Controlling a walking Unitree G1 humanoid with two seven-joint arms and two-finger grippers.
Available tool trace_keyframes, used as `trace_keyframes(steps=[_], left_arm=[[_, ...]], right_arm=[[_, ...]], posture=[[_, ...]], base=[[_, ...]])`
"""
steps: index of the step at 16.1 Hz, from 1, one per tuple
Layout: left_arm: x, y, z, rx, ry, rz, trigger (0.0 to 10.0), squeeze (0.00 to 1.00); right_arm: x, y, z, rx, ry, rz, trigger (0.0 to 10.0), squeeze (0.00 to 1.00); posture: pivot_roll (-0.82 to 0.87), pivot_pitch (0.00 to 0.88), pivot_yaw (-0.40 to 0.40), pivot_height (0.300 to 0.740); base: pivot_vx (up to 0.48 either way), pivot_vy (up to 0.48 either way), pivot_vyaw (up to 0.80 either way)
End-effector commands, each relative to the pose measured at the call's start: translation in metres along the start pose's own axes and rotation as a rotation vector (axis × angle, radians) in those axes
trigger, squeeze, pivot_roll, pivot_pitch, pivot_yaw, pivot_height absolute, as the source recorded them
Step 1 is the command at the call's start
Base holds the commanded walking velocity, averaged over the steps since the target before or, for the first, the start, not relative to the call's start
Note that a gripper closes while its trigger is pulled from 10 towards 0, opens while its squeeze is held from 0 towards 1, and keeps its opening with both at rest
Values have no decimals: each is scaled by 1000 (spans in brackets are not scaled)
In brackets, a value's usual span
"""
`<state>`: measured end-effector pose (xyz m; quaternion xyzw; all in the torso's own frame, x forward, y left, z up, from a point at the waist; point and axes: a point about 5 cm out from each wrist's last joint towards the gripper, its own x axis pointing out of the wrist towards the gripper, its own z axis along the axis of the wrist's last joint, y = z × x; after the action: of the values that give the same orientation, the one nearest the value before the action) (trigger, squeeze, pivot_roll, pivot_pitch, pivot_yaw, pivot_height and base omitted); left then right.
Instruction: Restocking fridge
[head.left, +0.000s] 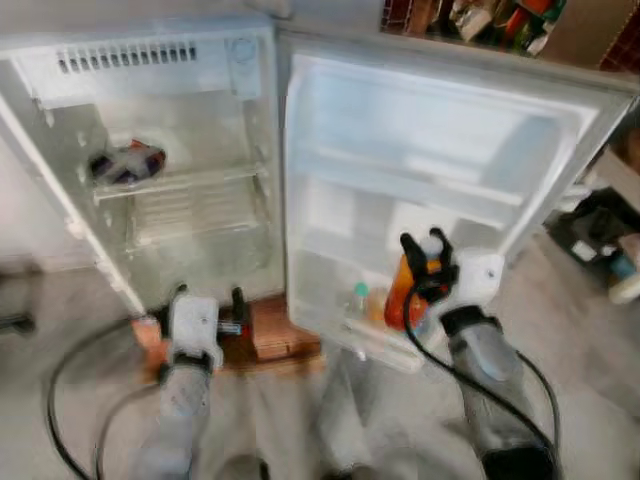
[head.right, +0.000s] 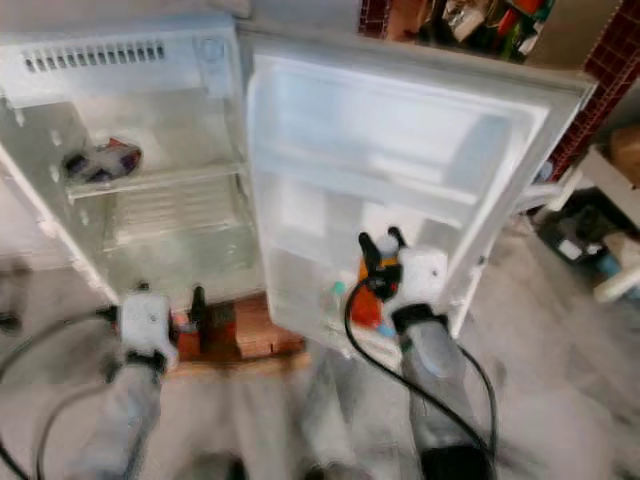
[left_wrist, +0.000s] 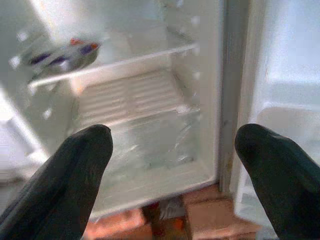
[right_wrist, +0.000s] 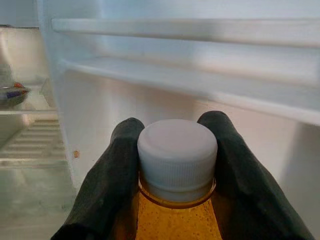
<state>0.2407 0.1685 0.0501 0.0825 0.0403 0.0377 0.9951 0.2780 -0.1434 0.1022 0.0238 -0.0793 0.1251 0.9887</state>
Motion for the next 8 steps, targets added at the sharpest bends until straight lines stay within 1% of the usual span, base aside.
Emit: trace_keyframes(steps=[1,3,4,6,8], left_arm=[[-4,6,-4,4,31,36,10000,0],[-13,11,-10,8,57,53,10000,0],[-15,12,-10,26,50,45,10000,0],[-15,12,-9,29,43,45,10000,0],[-7,17,-3,20,26,73,10000,0]], right_arm=[[5,6,8,-4,-38,35,10000,0],[1,5,4,1,-18,33,10000,0],[-4,4,0,3,-4,29,10000,0],[-5,3,-1,-3,-1,25,10000,0],[4,1,5,-6,-38,2,10000,0]], posture=[[115,92,-52,740],[115,92,-52,740],[119,102,-57,740],[118,95,-56,740],[117,93,-49,740]], base=[[0,0,0],[0,0,622],[0,0,763],[0,0,775],[0,0,769]])
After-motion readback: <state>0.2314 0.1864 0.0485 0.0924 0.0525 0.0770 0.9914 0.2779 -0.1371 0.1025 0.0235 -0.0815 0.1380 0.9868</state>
